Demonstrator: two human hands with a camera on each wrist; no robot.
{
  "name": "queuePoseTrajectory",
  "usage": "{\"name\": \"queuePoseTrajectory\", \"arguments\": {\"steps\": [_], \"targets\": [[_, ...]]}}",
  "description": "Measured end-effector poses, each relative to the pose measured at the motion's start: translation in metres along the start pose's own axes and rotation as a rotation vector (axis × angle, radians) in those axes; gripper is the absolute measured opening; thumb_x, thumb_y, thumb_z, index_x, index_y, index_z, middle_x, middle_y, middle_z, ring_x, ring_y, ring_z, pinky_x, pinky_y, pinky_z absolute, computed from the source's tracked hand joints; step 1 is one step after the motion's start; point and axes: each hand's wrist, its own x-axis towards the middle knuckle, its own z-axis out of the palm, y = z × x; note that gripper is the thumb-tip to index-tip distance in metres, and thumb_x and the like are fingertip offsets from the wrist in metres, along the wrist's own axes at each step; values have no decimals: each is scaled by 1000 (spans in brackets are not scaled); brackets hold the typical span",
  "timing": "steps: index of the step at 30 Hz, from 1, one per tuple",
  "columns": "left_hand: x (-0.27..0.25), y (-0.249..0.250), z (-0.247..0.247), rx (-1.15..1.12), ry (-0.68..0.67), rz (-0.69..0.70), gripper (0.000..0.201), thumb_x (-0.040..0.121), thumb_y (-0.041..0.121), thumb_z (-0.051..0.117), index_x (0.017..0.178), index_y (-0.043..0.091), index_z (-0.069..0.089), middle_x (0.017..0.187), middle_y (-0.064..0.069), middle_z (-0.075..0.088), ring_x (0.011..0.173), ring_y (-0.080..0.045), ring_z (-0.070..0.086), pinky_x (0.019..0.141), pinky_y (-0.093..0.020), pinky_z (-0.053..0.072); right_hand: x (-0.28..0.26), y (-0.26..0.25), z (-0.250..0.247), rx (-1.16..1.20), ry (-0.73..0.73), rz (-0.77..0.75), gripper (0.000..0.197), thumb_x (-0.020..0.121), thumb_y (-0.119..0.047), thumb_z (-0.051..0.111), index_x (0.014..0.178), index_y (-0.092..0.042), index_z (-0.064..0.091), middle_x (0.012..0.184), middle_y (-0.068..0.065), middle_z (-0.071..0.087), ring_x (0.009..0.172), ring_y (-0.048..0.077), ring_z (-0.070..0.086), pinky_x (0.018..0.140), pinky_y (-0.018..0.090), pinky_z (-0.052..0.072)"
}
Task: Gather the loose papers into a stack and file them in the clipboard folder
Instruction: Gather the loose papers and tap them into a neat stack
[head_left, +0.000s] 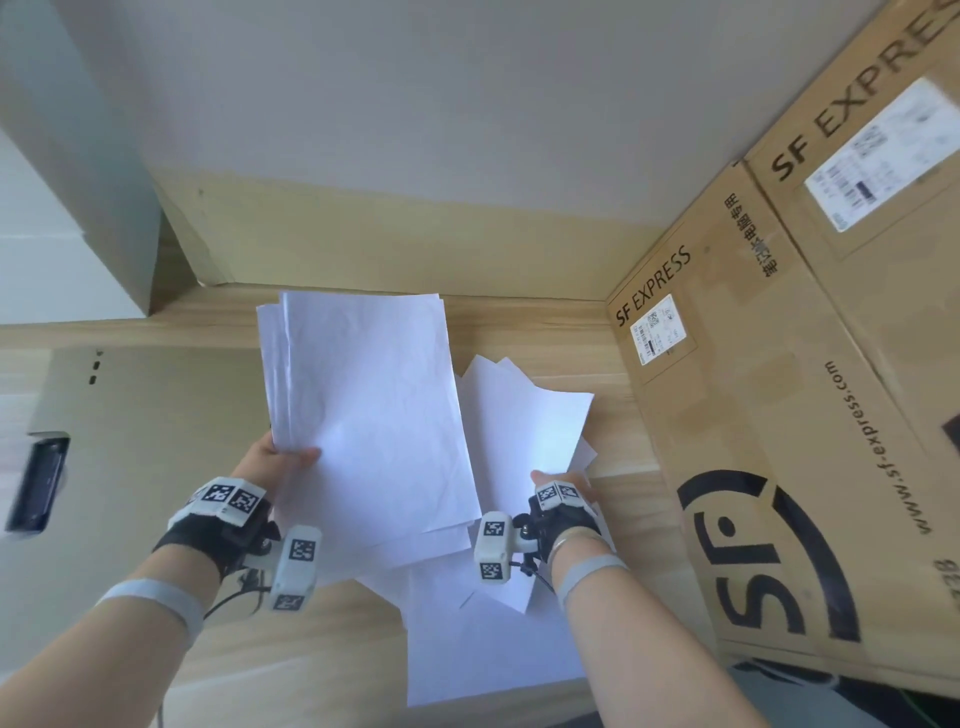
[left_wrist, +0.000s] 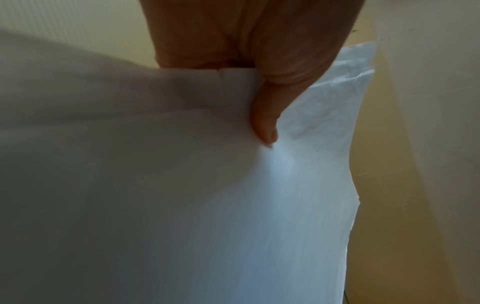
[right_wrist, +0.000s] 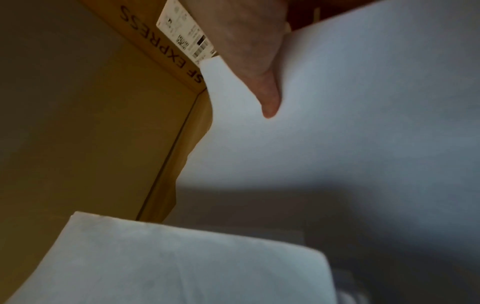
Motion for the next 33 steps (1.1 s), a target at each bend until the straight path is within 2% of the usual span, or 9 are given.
{"name": "queuePoseTrajectory", "arguments": {"steps": [4,6,8,10,13,18,22,27,33], "targets": [[-1,0,7,19,-20,7,21,86,-7,55,102,7,54,74,-10,59,67,-26,52,77,-41,46,1,4,-1,-19,-27,59,25,73,-22,73,80,-12,52,121,5,48,103,20,50,43,22,38],[-3,0,6,28,-28,8,17,86,-7,54,93,8,56,76,-11,56,67,-26,51,73,-38,46,1,-1,-1,-23,0,5,25,73,-17,74,92,-10,59,119,11,57,103,26,57,56,20,49],[-3,-1,4,32,-25,9,20,86,-8,53,84,11,57,74,-11,56,65,-26,52,67,-34,45,5,-3,0,9,3,-94,28,77,-7,66,105,-8,59,110,12,66,92,28,64,72,29,52],[-3,-2,0,41,-17,8,19,86,-8,53,85,10,57,62,-10,63,57,-26,59,61,-32,48,4,-2,-2,125,54,-143,34,80,-2,59,113,-8,55,107,12,68,80,26,63,66,28,47],[-2,-3,-7,32,5,-4,19,86,-8,54,90,10,57,55,-3,66,51,-20,63,51,-29,52,2,-9,-12,249,98,-153,48,86,-8,58,131,-9,44,125,12,59,98,30,62,74,30,48],[0,-4,-13,0,27,-20,26,86,-7,54,109,7,52,76,-11,56,67,-26,51,64,-35,45,11,-39,-44,113,70,-322,22,94,-13,49,108,3,56,113,17,63,103,32,60,81,30,41],[1,-2,-15,1,45,-30,29,87,-8,53,111,8,51,76,-10,55,66,-26,50,64,-35,45,15,-68,-76,85,116,-438,27,95,-17,49,112,3,55,112,18,61,106,31,59,83,30,41],[5,0,-19,46,43,-54,37,86,-7,55,123,-1,52,78,-12,56,69,-28,52,81,-46,46,28,-96,-107,231,150,-542,32,93,-14,51,117,5,54,120,20,60,101,23,56,85,27,37],[4,3,-22,50,21,-52,37,87,-7,54,124,-5,51,77,-12,56,66,-27,53,65,-37,47,18,-119,-107,251,68,-619,24,91,-11,50,109,5,55,99,12,55,88,18,49,77,26,36]]}}
